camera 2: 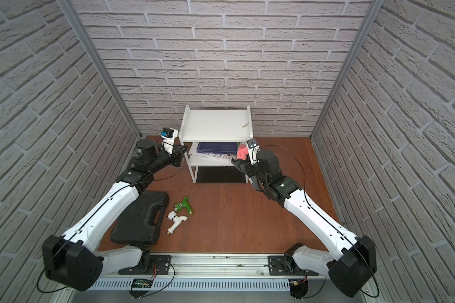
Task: Wipe the bookshelf clean with a cloth
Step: Wipe the dust from the shelf.
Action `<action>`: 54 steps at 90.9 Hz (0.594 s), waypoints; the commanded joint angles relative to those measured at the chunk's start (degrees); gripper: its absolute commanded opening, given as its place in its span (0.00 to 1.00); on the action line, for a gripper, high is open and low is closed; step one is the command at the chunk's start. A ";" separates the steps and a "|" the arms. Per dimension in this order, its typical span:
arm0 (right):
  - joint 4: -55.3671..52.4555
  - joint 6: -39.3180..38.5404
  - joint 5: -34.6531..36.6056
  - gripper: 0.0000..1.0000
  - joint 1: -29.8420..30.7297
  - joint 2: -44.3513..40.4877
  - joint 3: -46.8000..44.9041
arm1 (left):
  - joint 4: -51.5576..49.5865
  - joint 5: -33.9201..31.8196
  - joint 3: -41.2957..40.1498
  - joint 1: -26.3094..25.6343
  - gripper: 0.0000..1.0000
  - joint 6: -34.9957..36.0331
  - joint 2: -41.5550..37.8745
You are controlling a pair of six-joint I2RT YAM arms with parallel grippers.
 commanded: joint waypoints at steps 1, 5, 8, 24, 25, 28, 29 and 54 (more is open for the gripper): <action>7.92 1.13 6.57 0.03 -1.83 4.53 3.97 | -4.05 -4.01 0.26 1.15 0.00 -1.03 2.03; 7.95 2.94 9.47 0.03 -2.11 6.51 2.77 | -4.05 -4.01 0.26 1.16 0.00 -0.67 2.12; 7.78 4.61 12.64 0.03 -2.27 7.44 1.01 | -4.09 -4.13 0.25 1.20 0.00 -0.37 2.18; 6.20 13.82 10.54 0.03 -4.54 5.20 -11.00 | -5.86 -4.96 0.61 1.42 0.00 1.73 1.91; 6.18 14.25 9.95 0.03 -5.09 4.75 -11.39 | -5.89 -4.97 0.53 1.49 0.00 1.85 1.78; 6.32 15.51 7.66 0.02 -6.83 2.39 -12.80 | -5.91 -4.98 0.38 1.64 0.00 2.21 1.56; 6.32 15.84 7.19 0.02 -7.51 1.68 -13.04 | -5.91 -4.98 0.41 1.69 0.00 2.26 1.44; 6.64 18.86 -12.14 0.03 -24.93 -6.54 -12.89 | -6.13 -8.11 1.26 4.69 0.00 5.53 -1.61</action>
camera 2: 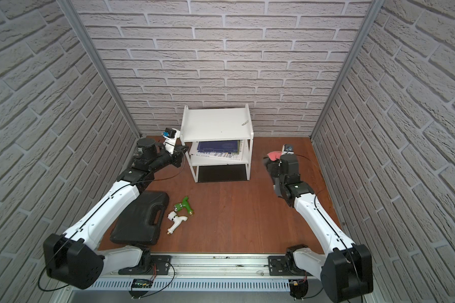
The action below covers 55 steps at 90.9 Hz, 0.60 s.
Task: Wipe the bookshelf clean with a cloth
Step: Wipe the dust from the shelf.
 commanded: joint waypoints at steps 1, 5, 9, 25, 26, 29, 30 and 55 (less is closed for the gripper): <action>5.94 1.57 -13.41 0.03 -3.10 -1.56 1.76 | -4.97 -9.28 0.59 4.01 0.00 2.08 -1.98; 8.99 0.78 -21.01 0.03 -3.88 -0.25 2.46 | -5.35 -9.48 1.24 4.18 0.00 2.79 -1.94; 11.98 0.85 -26.95 0.02 -3.92 1.98 4.48 | -6.17 -9.53 2.25 4.20 0.00 3.20 -1.45; 20.70 6.62 -43.07 0.03 -3.49 19.49 21.75 | -7.84 -8.53 3.97 2.05 0.00 1.24 -0.34; 21.00 7.15 -43.72 0.03 -3.44 20.77 23.04 | -7.85 -8.81 3.94 1.80 0.00 1.09 -0.34; 21.91 8.30 -45.37 0.03 -3.06 24.74 26.53 | -8.01 -9.45 3.84 1.00 0.00 0.73 -0.29; 22.18 8.70 -45.61 0.03 -2.96 25.68 27.36 | -8.15 -9.57 3.83 0.89 0.00 0.53 -0.32; 20.51 10.38 -46.40 0.03 -2.17 43.35 35.57 | -9.96 -8.70 4.34 1.01 0.00 0.44 1.65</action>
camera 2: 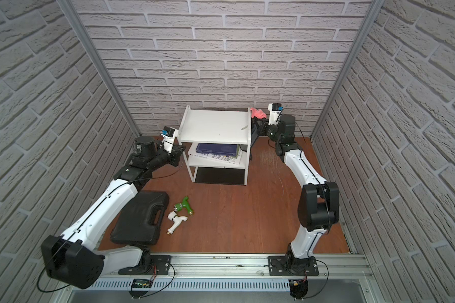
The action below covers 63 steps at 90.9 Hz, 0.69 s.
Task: Wipe the bookshelf clean with a cloth
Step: Wipe the dust from the shelf.
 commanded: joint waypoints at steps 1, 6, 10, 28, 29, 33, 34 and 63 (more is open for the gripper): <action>0.21 1.13 -4.66 0.03 0.28 1.99 -1.76 | -3.60 -5.81 0.63 1.15 0.00 -0.14 0.92; 1.34 0.36 -5.17 0.03 0.27 0.56 -5.01 | -3.47 -5.62 0.37 1.33 0.00 -0.44 0.57; 1.21 -0.63 -5.35 0.03 0.12 -0.97 -6.97 | -3.44 -5.36 0.26 1.40 0.00 -0.70 0.42; -5.17 -3.78 -8.50 0.03 0.05 -10.16 -16.66 | -2.64 -7.24 -1.52 0.89 0.00 -6.06 -1.04; -5.34 -3.73 -8.53 0.03 0.04 -10.86 -17.53 | -2.51 -7.37 -1.74 0.76 0.00 -6.29 -1.13; -6.05 -3.58 -9.20 0.03 0.11 -13.37 -21.12 | -1.95 -7.81 -2.62 0.34 0.00 -7.27 -1.52; -6.30 -3.59 -9.41 0.03 0.15 -14.22 -22.05 | -1.81 -8.00 -2.81 0.23 0.00 -7.47 -1.63; -7.77 -1.13 -14.09 0.03 1.60 -14.92 -24.35 | -1.78 -8.70 -3.60 -0.55 0.00 -8.18 -1.82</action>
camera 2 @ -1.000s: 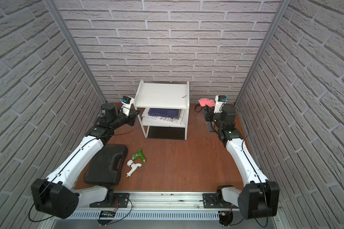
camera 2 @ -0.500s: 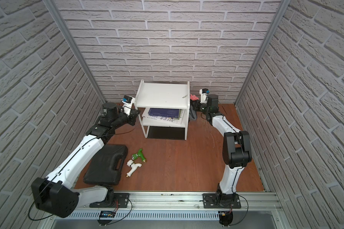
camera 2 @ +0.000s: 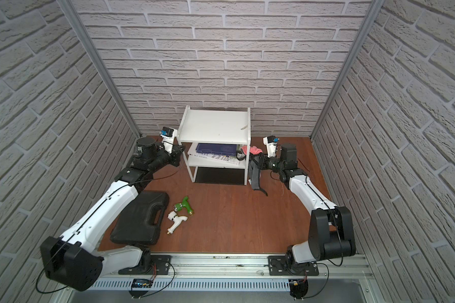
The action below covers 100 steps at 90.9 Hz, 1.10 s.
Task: Wipe the bookshelf clean with a cloth
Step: Wipe the dust from the shelf.
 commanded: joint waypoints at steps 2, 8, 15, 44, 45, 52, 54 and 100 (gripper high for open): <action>0.37 1.25 -0.68 0.03 1.17 6.56 6.25 | -3.66 -4.67 -1.74 0.80 0.00 -4.62 -0.49; 0.54 2.51 3.32 0.03 1.23 10.10 10.82 | -3.43 -4.44 -1.73 0.79 0.00 -4.73 -0.20; -3.06 2.17 11.38 0.03 1.21 12.71 17.02 | -3.40 -4.53 -1.72 0.81 0.00 -4.73 0.12; -8.46 -4.51 -1.48 0.03 1.23 3.12 3.86 | -3.46 -6.72 -1.94 -1.02 0.00 -6.42 -0.81; -8.78 -4.70 -1.94 0.03 1.19 2.29 3.25 | -3.46 -6.77 -1.93 -1.03 0.00 -6.50 -0.79; -12.67 -6.35 -3.45 0.03 1.16 -2.61 -0.27 | -3.46 -6.94 -1.69 -1.21 0.00 -7.10 -0.80; -13.95 -6.92 -2.26 0.03 1.11 -4.21 -0.90 | -3.41 -7.03 -1.55 -1.28 0.00 -7.17 -0.81; -2.28 -10.06 9.58 0.02 7.66 -20.66 0.15 | -6.51 -9.38 0.57 -2.02 0.00 -4.43 0.27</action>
